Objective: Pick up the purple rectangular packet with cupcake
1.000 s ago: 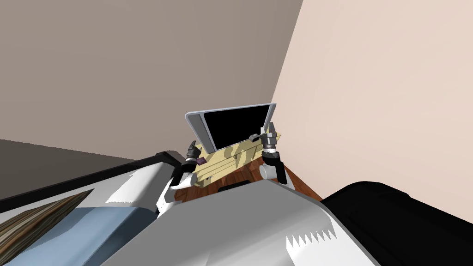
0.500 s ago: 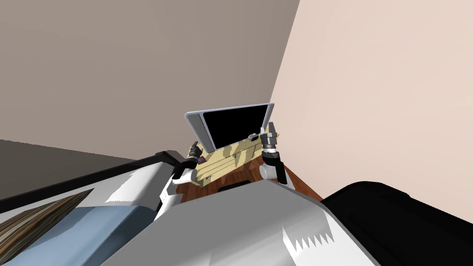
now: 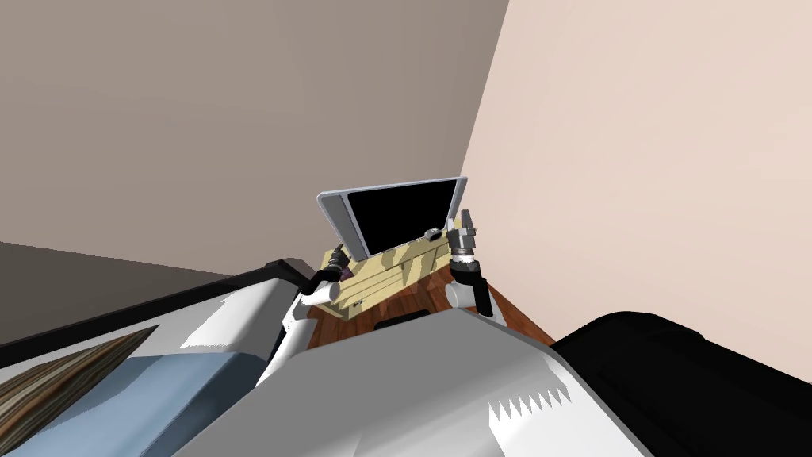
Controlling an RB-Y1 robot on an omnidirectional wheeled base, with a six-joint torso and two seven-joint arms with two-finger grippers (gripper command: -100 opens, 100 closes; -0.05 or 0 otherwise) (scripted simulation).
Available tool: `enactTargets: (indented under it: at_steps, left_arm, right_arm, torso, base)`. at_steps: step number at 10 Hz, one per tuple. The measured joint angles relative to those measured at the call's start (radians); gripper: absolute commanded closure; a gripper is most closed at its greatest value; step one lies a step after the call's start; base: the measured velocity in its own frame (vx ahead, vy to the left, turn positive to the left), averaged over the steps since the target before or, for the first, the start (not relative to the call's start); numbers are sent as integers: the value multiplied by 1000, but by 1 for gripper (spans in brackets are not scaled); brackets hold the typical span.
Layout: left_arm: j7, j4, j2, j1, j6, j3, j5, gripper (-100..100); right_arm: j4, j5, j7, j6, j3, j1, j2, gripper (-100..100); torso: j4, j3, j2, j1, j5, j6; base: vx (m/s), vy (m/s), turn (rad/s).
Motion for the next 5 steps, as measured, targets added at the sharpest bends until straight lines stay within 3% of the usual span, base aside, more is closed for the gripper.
enactTargets:
  at_steps: [5]
  left_arm:
    - [10, 123, 28, -96, 137, 5, 58, -100]
  right_arm:
    - [0, 0, 0, 0, 0, 0, 0, 0]
  torso:
    - [0, 0, -1, 0, 0, 0]
  base:
    - [-25, 11, -42]
